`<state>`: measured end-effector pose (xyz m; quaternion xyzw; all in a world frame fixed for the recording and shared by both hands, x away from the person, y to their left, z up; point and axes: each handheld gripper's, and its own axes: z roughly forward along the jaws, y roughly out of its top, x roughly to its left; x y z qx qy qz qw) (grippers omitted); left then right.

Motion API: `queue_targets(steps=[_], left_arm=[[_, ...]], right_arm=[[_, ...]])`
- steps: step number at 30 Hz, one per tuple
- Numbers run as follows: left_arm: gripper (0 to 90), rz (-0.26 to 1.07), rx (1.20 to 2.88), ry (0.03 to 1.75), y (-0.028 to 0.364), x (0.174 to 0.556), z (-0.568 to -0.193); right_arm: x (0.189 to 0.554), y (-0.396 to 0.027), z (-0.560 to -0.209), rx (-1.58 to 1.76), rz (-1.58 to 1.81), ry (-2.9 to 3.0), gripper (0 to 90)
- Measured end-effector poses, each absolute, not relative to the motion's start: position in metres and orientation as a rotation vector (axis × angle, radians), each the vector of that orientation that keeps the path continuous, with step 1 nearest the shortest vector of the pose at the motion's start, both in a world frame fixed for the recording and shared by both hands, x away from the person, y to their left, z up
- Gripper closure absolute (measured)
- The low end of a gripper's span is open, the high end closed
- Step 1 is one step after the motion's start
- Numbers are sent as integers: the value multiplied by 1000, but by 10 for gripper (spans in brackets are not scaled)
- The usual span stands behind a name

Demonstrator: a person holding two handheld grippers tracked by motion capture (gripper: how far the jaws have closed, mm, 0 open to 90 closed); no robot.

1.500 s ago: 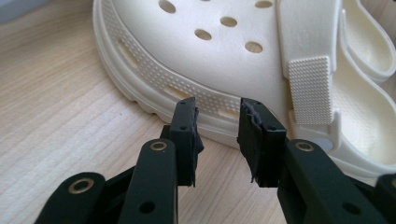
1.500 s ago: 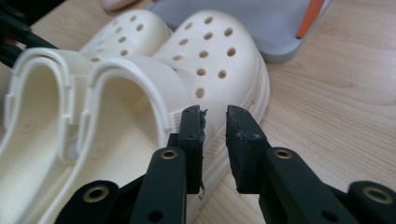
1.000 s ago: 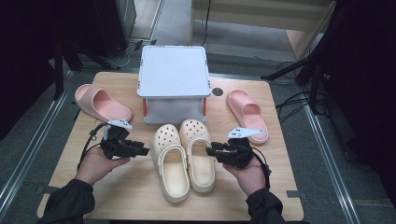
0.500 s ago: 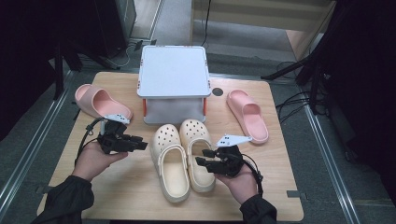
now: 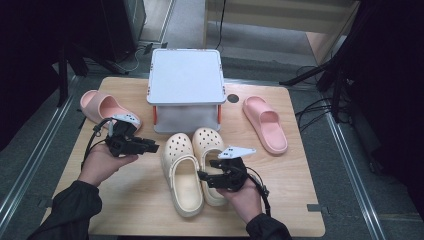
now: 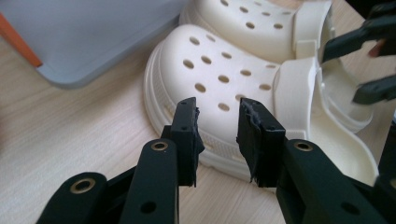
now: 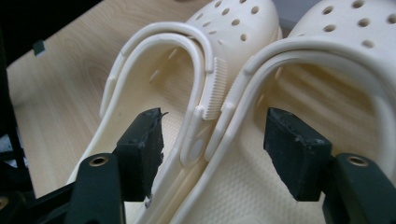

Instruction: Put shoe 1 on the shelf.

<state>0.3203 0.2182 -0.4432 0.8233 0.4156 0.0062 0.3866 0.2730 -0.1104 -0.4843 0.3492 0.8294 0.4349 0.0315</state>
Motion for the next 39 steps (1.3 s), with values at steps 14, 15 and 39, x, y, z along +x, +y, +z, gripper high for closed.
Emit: queue_targets(steps=[14, 15, 39], left_arm=[[740, 54, 2090, 1026, 217, 358, -407], [742, 60, 2093, 1027, 217, 361, -404], [830, 207, 2147, 1078, 216, 427, -365]], right_arm=[[281, -90, -498, 1132, 1221, 2559, 372], [282, -89, -498, 1139, 1218, 2556, 378], [294, -75, -503, 1215, 1176, 2546, 462]])
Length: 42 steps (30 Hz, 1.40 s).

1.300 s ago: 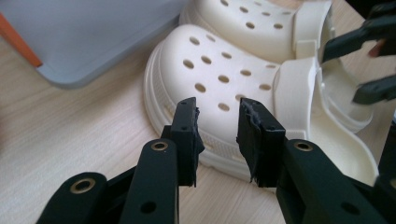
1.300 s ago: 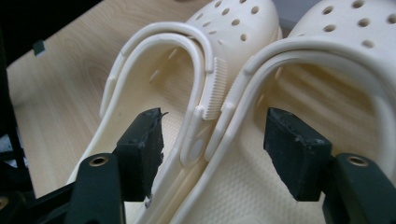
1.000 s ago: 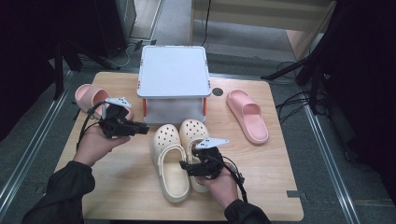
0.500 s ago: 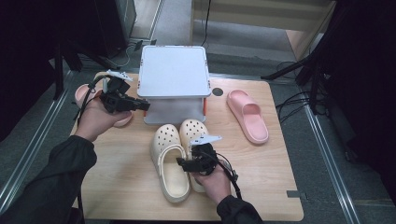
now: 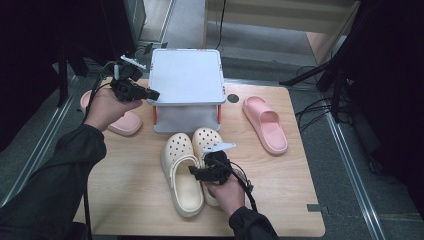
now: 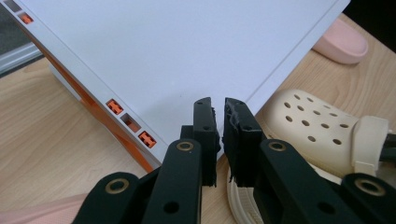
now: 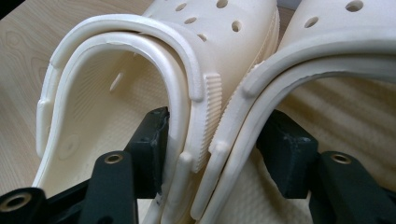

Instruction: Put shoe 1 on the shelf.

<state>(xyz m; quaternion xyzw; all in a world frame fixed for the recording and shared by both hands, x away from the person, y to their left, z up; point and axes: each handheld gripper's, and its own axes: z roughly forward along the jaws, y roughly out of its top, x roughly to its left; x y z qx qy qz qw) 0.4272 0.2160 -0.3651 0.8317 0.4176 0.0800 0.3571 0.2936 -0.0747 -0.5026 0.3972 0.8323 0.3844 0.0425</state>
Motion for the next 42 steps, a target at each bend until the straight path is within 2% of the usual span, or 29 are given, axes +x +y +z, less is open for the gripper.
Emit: queue_targets(steps=[5, 13, 20, 33, 42], left_arm=[[839, 212, 2142, 1084, 216, 429, -368], [886, 206, 2115, 1094, 220, 428, -371], [890, 219, 2103, 1104, 220, 426, -372], [893, 211, 2100, 1116, 219, 427, -372], [894, 221, 2109, 1115, 217, 426, -371]], right_arm=[[294, -74, -502, 1237, 1172, 2540, 484], [293, -77, -499, 1274, 1150, 2516, 584], [291, -78, -496, 1284, 1109, 2488, 645], [301, -79, -475, 1255, 1169, 2472, 663], [342, -61, -460, 1235, 1186, 2412, 661]])
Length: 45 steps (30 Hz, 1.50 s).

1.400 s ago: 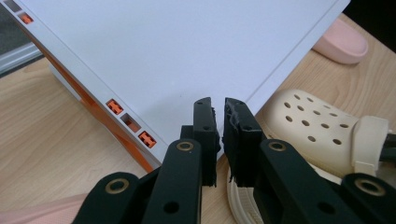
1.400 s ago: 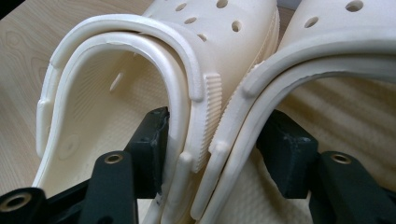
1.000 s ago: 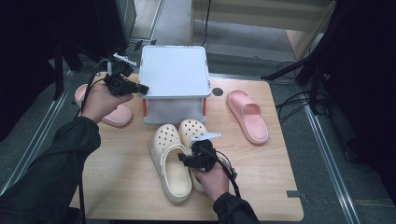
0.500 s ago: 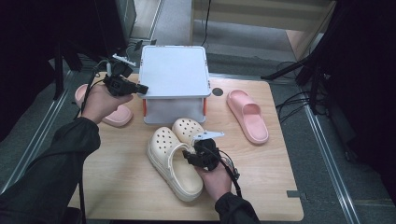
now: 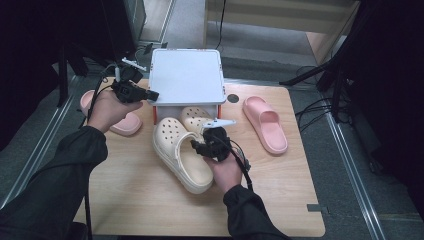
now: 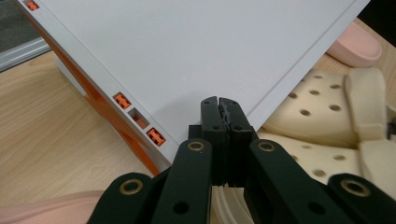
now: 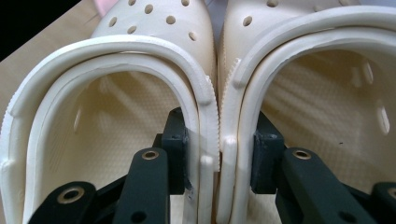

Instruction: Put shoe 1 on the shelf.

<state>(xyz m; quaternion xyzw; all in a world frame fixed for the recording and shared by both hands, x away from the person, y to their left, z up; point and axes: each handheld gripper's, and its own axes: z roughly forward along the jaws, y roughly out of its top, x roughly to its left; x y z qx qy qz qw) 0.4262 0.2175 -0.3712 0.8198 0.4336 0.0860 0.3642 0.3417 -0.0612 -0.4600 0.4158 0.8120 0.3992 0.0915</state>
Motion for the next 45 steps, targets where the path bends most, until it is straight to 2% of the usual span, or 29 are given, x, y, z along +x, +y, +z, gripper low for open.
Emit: queue_targets(steps=[13, 31, 42, 45], left_arm=[[894, 223, 2111, 1108, 218, 426, -371], [894, 223, 2123, 1104, 218, 426, -371], [895, 227, 2127, 1105, 218, 426, -371], [894, 227, 2128, 1107, 218, 426, -370]], right_arm=[[390, -45, -475, 1331, 1142, 2310, 659], [402, -35, -489, 1367, 1142, 2239, 645], [393, -36, -492, 1313, 1146, 2256, 568], [392, -41, -490, 1325, 1180, 2278, 506]])
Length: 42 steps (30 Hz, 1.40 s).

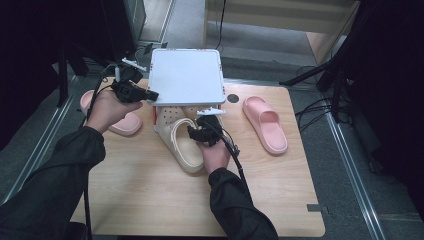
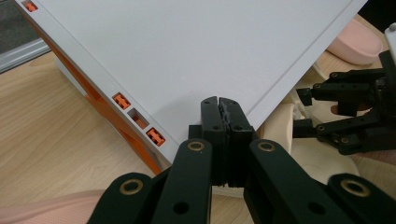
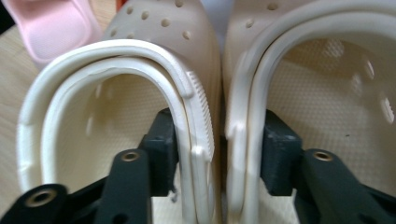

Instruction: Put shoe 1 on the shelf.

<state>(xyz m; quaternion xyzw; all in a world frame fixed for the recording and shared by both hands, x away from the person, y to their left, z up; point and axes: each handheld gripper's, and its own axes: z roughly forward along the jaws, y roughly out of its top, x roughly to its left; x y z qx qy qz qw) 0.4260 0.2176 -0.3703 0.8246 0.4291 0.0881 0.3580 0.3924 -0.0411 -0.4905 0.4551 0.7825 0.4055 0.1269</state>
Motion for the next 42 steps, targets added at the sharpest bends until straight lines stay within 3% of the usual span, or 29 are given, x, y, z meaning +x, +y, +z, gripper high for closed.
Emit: queue_targets(steps=[5, 18, 31, 42], left_arm=[[894, 225, 2128, 1111, 217, 426, -370], [894, 224, 2139, 1123, 216, 427, -369], [894, 227, 2157, 1124, 214, 428, -367], [895, 231, 2161, 1129, 213, 428, -367]], right_arm=[[387, -54, -484, 1304, 1207, 2311, 499], [336, -82, -462, 1161, 1245, 2397, 602], [294, -89, -472, 1057, 1281, 2448, 892], [271, -93, -501, 1056, 1240, 2540, 900]])
